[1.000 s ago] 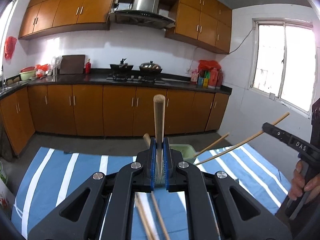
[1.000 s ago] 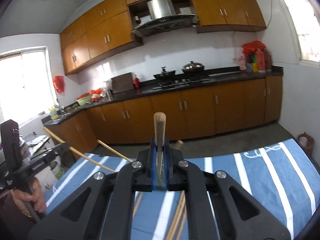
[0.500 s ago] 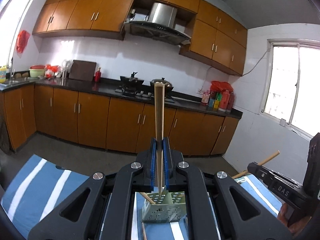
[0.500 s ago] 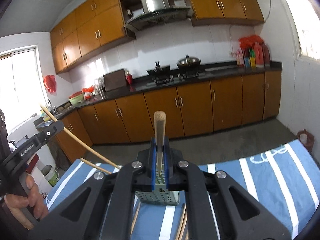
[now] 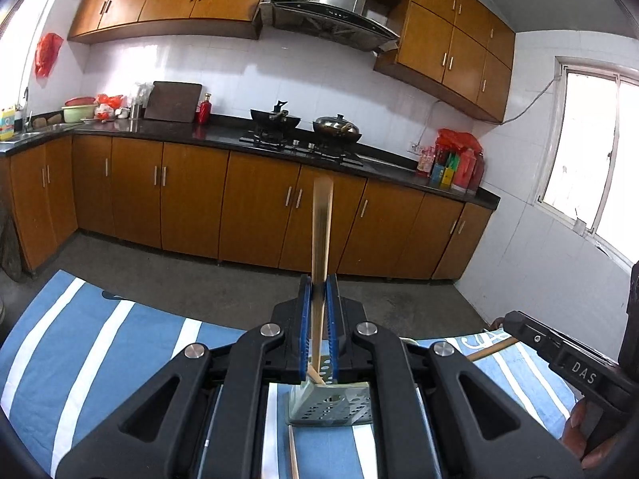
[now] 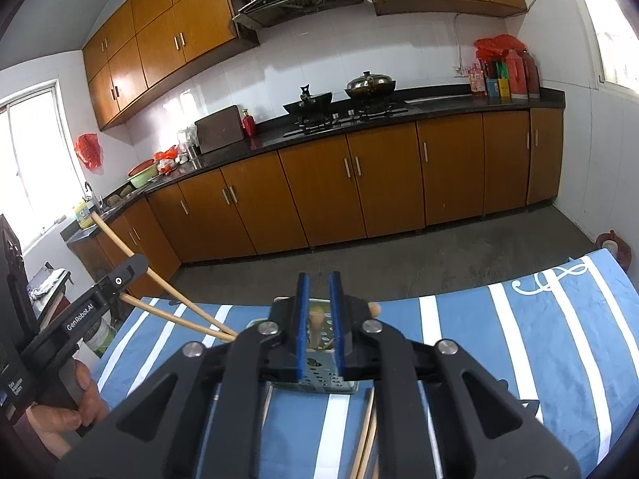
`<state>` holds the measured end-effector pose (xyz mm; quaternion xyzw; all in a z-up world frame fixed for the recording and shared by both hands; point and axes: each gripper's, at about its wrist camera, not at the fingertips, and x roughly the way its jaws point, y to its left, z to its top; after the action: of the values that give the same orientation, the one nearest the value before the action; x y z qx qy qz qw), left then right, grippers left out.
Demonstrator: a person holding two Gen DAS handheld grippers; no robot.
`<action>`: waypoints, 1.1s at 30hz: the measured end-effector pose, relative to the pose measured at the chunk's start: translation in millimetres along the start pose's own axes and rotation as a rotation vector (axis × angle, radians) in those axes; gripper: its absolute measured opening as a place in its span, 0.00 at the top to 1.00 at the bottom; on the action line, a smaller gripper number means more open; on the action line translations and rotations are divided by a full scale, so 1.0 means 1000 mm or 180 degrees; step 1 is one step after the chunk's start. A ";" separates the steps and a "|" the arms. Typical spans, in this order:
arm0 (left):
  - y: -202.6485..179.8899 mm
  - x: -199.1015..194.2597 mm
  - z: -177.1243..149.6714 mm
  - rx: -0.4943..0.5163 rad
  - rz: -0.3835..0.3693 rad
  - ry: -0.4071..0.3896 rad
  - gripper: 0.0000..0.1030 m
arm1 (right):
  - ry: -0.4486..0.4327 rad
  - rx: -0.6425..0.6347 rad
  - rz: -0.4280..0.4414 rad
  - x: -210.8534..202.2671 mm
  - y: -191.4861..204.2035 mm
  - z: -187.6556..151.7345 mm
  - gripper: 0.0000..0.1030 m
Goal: Organize utensils
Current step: 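Open the right tool over the holder while the left tool releases its chopstick inside, then lower both tools to the table and grasp another chopstick each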
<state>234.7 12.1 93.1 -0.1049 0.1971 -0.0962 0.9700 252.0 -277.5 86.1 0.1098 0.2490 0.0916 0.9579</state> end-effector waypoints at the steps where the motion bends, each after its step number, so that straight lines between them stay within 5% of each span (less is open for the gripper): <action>1: 0.000 -0.002 0.001 -0.0003 0.0003 -0.0007 0.92 | -0.0020 -0.0007 -0.0006 -0.002 0.000 0.000 0.81; 8: -0.003 -0.021 0.008 -0.0022 -0.0003 -0.0114 0.88 | -0.0179 -0.0039 -0.0048 -0.027 -0.001 0.000 0.77; 11: -0.002 -0.034 0.010 -0.0029 0.0018 -0.0202 0.68 | -0.0273 -0.0078 -0.0095 -0.046 -0.002 -0.002 0.77; 18: 0.015 -0.078 -0.008 0.0076 0.0122 -0.0251 0.67 | -0.0341 -0.0107 -0.0366 -0.088 -0.026 -0.037 0.77; 25: 0.059 -0.063 -0.079 0.0125 0.0425 0.0428 0.67 | 0.0465 0.0179 -0.0550 -0.049 -0.069 -0.124 0.77; 33: 0.082 -0.041 -0.150 0.0012 0.0483 0.1041 0.67 | 0.1151 0.0189 -0.0380 0.003 -0.056 -0.197 0.80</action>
<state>149.0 74.9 -47.3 -0.0708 0.3594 -0.0389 0.9297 162.9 -297.7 -97.4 0.1048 0.4257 0.0454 0.8976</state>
